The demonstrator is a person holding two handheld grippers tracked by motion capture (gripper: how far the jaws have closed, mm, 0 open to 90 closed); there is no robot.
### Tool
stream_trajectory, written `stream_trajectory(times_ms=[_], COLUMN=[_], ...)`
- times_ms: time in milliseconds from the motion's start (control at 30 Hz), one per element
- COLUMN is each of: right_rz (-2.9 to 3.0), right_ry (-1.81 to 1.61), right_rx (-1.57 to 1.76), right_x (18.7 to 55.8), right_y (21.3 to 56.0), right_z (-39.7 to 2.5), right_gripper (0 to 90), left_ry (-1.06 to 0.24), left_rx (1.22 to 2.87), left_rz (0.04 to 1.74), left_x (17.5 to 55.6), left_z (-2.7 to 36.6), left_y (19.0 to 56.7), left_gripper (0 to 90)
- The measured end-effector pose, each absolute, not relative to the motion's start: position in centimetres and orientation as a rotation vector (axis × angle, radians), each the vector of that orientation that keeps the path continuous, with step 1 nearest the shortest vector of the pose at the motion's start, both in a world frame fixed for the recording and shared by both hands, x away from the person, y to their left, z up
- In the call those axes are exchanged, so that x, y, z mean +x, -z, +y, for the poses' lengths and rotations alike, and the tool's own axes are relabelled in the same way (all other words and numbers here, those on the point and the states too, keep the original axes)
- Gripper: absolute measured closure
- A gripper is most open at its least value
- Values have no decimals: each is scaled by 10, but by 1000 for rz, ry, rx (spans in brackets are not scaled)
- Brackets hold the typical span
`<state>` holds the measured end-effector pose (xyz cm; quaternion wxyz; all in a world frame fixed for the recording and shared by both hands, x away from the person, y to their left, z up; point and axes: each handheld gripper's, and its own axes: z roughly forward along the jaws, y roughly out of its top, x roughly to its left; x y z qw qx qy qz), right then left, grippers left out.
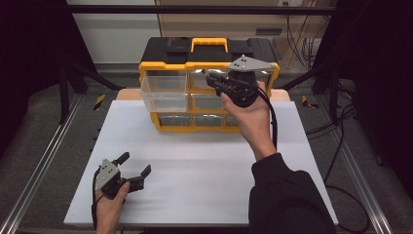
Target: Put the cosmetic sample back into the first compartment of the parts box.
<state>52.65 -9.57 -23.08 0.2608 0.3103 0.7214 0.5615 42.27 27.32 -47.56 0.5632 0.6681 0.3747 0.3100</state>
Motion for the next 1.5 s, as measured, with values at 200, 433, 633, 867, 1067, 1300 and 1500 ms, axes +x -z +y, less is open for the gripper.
stream_trajectory(times_ms=[200,433,633,867,1067,1300,1500], right_rz=[1957,1959,1963,1966,1972,1974,1977], right_ry=[-1526,-1547,-1551,-1568,-1580,-1596,-1601], right_rx=[820,815,803,798,794,793,788], right_x=[527,530,531,533,533,534,534], right_y=[224,222,222,221,222,222,222], right_z=[-89,-83,-76,-69,-63,-60,-56], right_gripper=[809,809,809,809,808,808,808], left_ry=[-729,-726,-739,-745,-751,-755,-754], left_rx=[1579,1570,1568,1561,1550,1539,1542], left_rz=[881,885,886,883,891,899,896], left_x=[423,423,422,422,422,422,422], left_z=[274,274,275,276,277,278,278], left_y=[476,476,475,474,474,474,473], left_gripper=[49,50,51,55,54,54,54])
